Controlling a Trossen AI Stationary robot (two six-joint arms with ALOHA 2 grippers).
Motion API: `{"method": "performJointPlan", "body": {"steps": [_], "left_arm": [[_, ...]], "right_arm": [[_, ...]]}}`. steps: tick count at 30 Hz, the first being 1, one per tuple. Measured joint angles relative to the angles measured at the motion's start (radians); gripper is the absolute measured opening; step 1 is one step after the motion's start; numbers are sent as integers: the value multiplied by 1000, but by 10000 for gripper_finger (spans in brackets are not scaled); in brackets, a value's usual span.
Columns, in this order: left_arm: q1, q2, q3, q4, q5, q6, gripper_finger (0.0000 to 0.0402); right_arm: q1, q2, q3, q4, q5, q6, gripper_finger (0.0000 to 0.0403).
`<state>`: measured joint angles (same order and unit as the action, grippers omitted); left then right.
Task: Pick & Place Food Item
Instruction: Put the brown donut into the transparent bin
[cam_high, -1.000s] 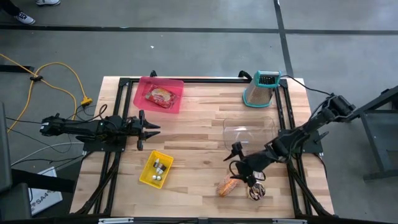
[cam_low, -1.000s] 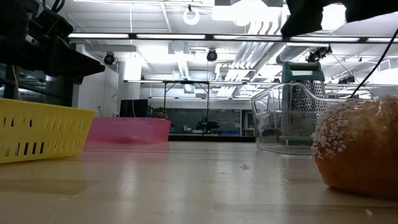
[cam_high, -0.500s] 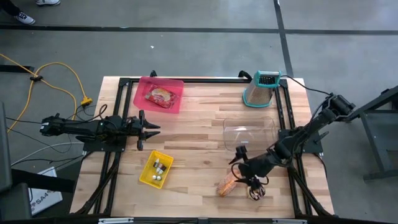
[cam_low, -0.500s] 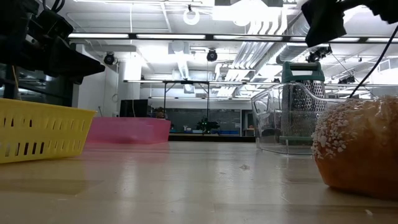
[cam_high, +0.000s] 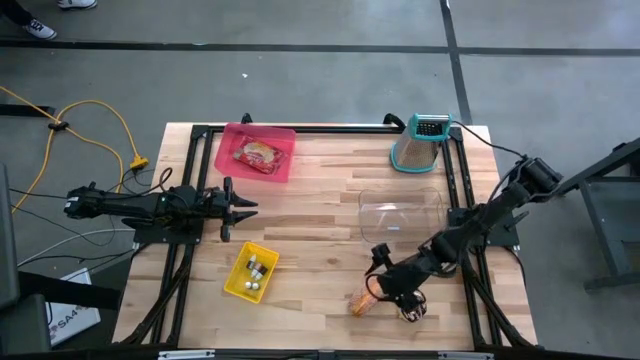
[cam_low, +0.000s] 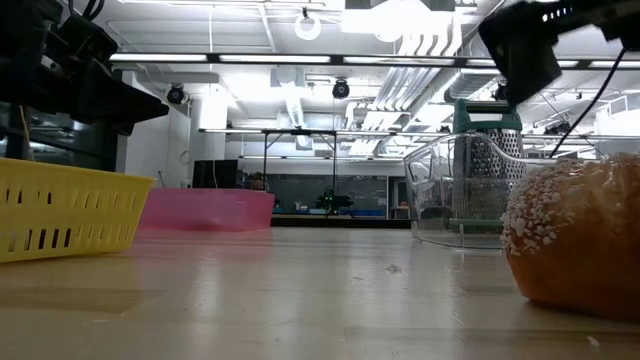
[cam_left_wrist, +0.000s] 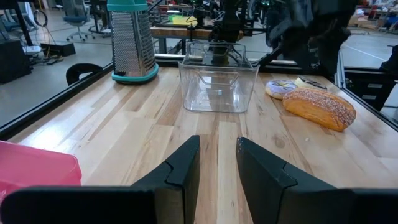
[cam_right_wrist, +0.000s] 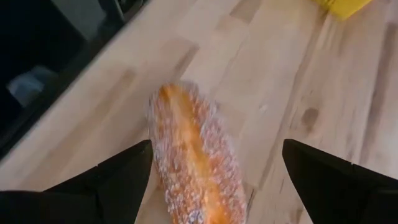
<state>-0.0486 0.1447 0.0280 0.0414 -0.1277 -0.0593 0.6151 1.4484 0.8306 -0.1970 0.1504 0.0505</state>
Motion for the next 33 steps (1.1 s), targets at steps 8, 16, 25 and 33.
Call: {"method": "performJointPlan", "body": {"steps": [8,16,25,33], "left_arm": [[0,0,0,1,0,0,100],[0,0,0,4,0,0,100],[0,0,0,4,0,0,100],[0,0,0,4,0,0,100]], "right_arm": [[0,93,17,7,-1,-28,348],[0,122,17,-3,-7,-29,348],[-2,180,17,0,-22,-29,348],[-15,180,17,-4,-24,-26,332]]}}
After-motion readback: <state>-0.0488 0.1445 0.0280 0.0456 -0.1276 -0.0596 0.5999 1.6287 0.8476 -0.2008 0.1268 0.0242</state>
